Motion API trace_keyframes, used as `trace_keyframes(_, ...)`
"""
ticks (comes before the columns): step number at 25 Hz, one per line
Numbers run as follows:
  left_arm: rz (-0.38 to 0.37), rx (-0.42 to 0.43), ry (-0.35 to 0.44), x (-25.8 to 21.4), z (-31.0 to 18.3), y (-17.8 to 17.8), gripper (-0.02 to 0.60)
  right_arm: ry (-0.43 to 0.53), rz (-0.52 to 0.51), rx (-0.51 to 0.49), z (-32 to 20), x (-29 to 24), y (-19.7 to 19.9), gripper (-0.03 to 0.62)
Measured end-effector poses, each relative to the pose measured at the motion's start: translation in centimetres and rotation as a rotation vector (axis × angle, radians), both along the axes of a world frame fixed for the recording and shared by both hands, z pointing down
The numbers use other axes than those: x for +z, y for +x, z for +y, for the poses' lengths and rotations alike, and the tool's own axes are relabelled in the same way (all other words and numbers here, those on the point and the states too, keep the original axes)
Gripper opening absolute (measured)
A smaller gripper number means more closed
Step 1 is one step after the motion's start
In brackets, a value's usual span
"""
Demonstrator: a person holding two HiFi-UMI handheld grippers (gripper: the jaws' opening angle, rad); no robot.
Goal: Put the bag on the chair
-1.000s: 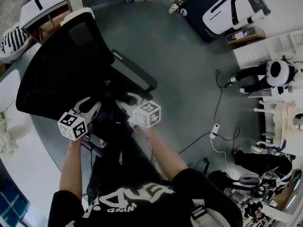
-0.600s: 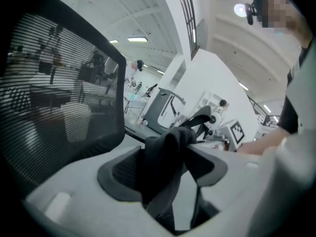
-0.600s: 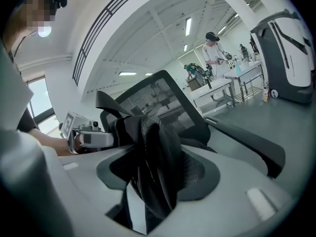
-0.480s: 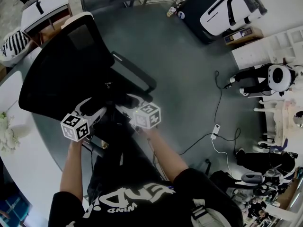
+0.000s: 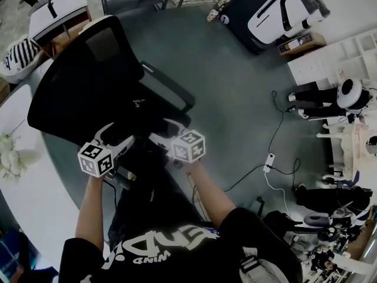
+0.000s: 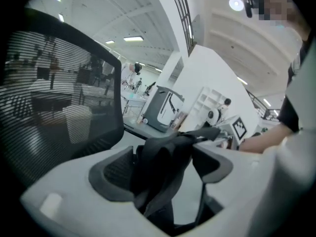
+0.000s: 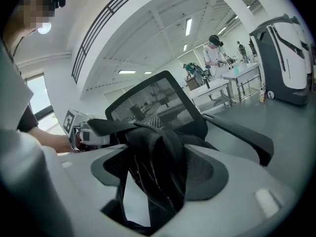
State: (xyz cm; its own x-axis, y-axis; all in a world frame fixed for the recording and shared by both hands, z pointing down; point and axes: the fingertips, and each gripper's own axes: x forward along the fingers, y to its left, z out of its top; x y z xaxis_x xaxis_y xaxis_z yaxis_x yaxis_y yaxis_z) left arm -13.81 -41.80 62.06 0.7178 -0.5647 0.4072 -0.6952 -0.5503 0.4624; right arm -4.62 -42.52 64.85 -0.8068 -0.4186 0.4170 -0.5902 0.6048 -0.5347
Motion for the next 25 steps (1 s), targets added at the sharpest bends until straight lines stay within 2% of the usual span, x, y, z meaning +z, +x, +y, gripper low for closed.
trace_keyframes(8, 0.021, 0.011, 0.023, -1.9, 3.4, -0.4, 0.370, -0.013, 0.041, -0.008, 4.5, -0.5, 0.4, 0.322)
trace_keyframes(13, 0.031, 0.015, 0.031, -2.8, 5.6, -1.3, 0.370, -0.032, 0.043, 0.030, 7.0, -1.3, 0.8, 0.330)
trace_keyframes(18, 0.043, 0.024, 0.044, -4.1, 7.7, -1.9, 0.370, 0.003, 0.028, 0.082, 8.2, -3.1, 1.4, 0.328)
trace_keyframes(25, 0.069, 0.028, 0.074, -5.4, 11.0, -2.7, 0.352, 0.069, 0.013, 0.077, 11.7, -5.9, -0.2, 0.308)
